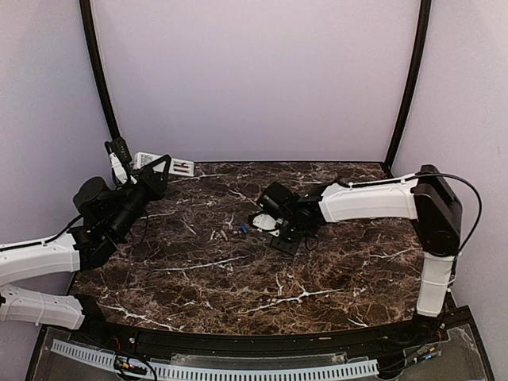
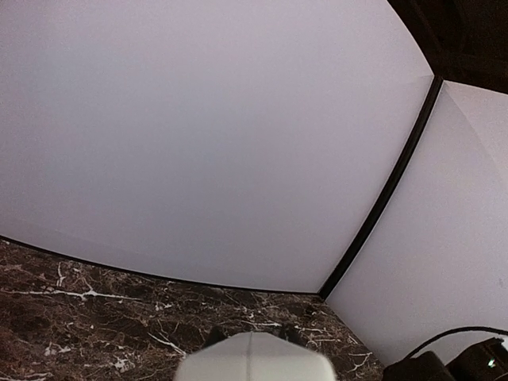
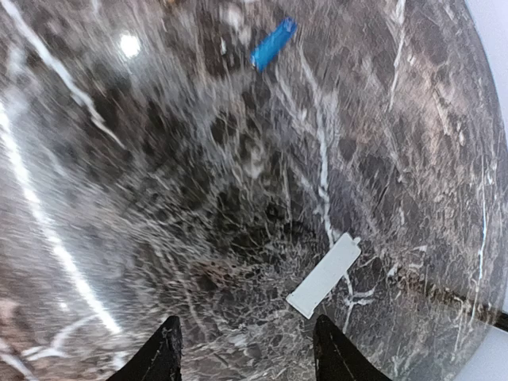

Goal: Load the batteries into the remote control
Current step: Place the battery cover at the center of the board, then pass from the left arm to the right

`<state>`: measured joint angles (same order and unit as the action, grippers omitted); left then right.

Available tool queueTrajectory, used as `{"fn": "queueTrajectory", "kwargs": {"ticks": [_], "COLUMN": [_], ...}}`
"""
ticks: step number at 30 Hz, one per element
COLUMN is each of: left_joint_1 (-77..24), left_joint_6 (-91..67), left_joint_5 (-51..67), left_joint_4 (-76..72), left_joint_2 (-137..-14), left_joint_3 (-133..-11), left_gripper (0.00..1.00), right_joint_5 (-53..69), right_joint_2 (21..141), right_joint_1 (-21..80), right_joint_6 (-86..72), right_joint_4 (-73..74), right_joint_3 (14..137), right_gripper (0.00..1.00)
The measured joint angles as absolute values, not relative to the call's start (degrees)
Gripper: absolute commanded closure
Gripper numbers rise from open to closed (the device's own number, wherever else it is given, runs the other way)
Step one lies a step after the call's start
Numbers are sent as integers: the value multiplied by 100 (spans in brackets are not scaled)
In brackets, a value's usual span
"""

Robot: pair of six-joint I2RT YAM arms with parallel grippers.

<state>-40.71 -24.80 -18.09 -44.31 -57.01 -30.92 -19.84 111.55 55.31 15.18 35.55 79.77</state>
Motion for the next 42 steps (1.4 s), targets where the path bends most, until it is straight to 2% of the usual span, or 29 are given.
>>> {"fn": "queueTrajectory", "kwargs": {"ticks": [4, 7, 10, 13, 21, 27, 30, 31, 32, 40, 42], "left_joint_1": [-4069, -4066, -4066, -4066, -4066, -4066, -4066, -4066, -4066, -4036, -4025], "left_joint_6": [-2408, -2346, -2316, -2340, -2499, -2644, -2755, -2858, -2860, -3216, -3336], "left_joint_5": [-1612, -1308, -915, -609, -32, 117, 176, 226, 231, 279, 279], "left_joint_4": [-4147, -3841, -3548, -3380, -3092, -3002, -3013, -3048, -3050, -3369, -3553], "left_joint_2": [-5581, -5529, -5518, -5463, -5288, -5247, -5249, -5273, -5275, -5393, -5426], "left_joint_3": [-3098, -3183, -3367, -3463, -3509, -3507, -3507, -3507, -3507, -3415, -3326], "left_gripper": [100, 100, 100, 100, 100, 100, 100, 100, 100, 100, 78], "right_joint_5": [-567, 482, 1372, 1754, 2272, 2327, 2217, 2132, 2121, 1944, 1911], "right_joint_2": [10114, 9238, 8543, 8737, 10224, 10593, 10680, 10728, 10728, 10790, 10790], "right_joint_1": [5463, 5437, 5437, 5450, 5502, 5682, 5745, 5774, 5776, 5782, 5789], "right_joint_6": [1627, 1789, 2056, 2276, 2803, 3094, 3164, 3201, 3197, 3275, 3299], "right_joint_4": [3188, 2099, 185, -985, -1494, -1500, -1527, -1546, -1544, -1494, -1420], "right_joint_3": [8001, 7839, 7275, 7247, 7992, 8335, 8499, 8565, 8565, 8617, 8641], "right_gripper": [20, 11, 9, 10, 13, 23, 38, 47, 52, 75, 78]}}
